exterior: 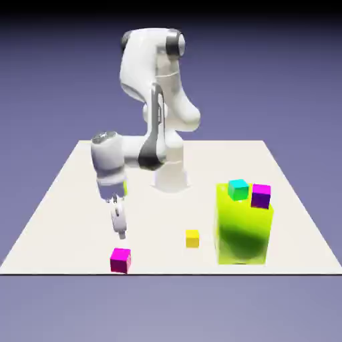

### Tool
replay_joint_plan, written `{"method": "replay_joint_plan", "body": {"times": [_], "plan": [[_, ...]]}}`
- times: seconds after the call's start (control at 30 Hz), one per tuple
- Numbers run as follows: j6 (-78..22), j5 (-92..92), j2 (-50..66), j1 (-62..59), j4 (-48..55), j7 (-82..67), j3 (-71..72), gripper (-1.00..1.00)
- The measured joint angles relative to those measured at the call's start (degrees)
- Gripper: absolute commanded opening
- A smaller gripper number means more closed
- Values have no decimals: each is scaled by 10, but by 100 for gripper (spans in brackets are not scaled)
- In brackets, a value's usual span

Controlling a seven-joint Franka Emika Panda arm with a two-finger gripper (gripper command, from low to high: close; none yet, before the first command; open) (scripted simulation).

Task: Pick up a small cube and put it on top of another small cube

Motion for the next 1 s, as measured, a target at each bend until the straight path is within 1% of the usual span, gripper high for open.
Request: {"method": "replay_joint_plan", "body": {"times": [0.07,0.2,0.23,0.3,0.47,0.93,0.97,1.0], "plan": [[-22,10,42,-29,26,49,13,0],[43,5,125,-14,40,55,7,0],[55,4,139,-10,42,55,6,-100],[56,4,139,-10,42,55,6,-100],[-39,12,38,-26,35,57,27,-100],[-382,21,-179,143,165,109,302,-100],[-382,21,-179,149,165,109,302,-100],[-357,17,-170,131,148,111,303,-100]]}}
